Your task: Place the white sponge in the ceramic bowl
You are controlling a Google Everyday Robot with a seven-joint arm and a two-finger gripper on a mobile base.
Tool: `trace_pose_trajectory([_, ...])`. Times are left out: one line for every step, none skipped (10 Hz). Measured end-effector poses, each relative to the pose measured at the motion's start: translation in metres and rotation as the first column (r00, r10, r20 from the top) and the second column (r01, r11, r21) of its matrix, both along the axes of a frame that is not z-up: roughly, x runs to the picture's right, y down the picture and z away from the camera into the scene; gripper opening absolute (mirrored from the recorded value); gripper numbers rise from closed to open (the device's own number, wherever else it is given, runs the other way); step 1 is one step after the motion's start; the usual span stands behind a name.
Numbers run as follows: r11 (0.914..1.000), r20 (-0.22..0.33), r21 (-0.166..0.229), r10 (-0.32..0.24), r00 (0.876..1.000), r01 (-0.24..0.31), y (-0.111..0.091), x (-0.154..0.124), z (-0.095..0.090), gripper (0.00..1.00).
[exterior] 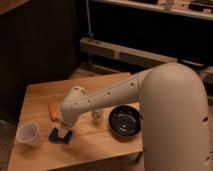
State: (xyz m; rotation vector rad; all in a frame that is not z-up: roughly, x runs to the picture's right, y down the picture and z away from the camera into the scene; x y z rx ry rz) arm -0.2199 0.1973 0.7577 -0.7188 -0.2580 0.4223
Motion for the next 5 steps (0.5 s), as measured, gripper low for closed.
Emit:
trace_pose_trajectory([1.0,0.004,-0.005,0.003,1.0,-0.003,0.002,0.002,0.002,0.65])
trace_pose_trajectory([0.9999,0.006,-0.009,0.005,1.0,-0.005,0.004,0.004,0.003,0.65])
trace_pose_trajectory([0.9999,0.007,-0.013,0.008,1.0,-0.008,0.007,0.005,0.003,0.65])
trace_pose_trajectory([0.9998,0.004,-0.016,0.012,1.0,-0.012,0.01,0.007,0.006,0.65])
trace_pose_trajectory([0.9997,0.002,-0.018,0.016,1.0,-0.016,0.013,0.006,0.006,0.65])
